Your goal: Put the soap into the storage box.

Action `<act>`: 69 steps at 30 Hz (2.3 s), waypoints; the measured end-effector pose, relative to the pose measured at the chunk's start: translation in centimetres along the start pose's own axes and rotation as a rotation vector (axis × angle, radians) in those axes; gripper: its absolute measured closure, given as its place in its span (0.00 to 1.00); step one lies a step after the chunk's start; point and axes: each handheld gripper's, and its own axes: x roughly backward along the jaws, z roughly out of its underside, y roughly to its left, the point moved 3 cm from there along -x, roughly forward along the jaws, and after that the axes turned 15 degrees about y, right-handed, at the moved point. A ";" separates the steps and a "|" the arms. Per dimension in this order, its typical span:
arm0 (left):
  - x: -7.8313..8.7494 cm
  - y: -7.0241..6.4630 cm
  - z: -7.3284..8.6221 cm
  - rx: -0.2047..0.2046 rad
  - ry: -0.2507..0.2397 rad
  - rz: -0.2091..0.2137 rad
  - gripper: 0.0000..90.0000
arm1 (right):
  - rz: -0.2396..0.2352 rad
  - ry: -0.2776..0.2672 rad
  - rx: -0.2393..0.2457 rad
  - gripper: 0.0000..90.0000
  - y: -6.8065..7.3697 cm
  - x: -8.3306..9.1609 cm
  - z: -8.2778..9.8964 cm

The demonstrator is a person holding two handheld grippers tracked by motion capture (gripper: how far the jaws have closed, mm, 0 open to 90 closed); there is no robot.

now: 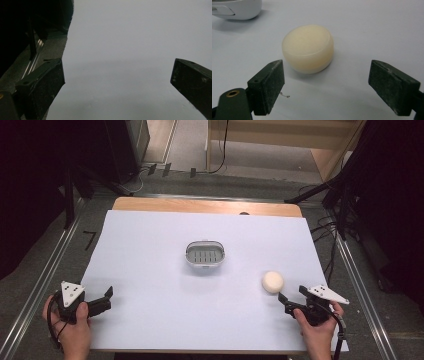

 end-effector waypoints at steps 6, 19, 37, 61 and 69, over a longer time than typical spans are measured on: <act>0.0 0.0 0.0 0.000 -0.001 0.001 0.00 | 0.010 0.008 0.017 0.15 0.7 -0.4 -0.1; 0.0 -0.1 0.0 -0.005 -0.005 -0.002 0.00 | -0.015 0.029 0.036 0.15 2.0 -1.7 -0.9; 0.0 -0.1 0.0 -0.012 -0.006 -0.003 0.00 | 0.074 0.079 0.012 0.19 3.0 -4.2 -2.8; 0.0 -0.2 0.0 -0.019 -0.001 -0.008 0.00 | 0.059 0.146 0.021 0.28 3.4 -5.3 -3.9; 0.0 -0.2 0.0 -0.019 -0.003 -0.007 0.00 | 0.052 0.134 0.060 0.28 4.1 -4.8 -5.0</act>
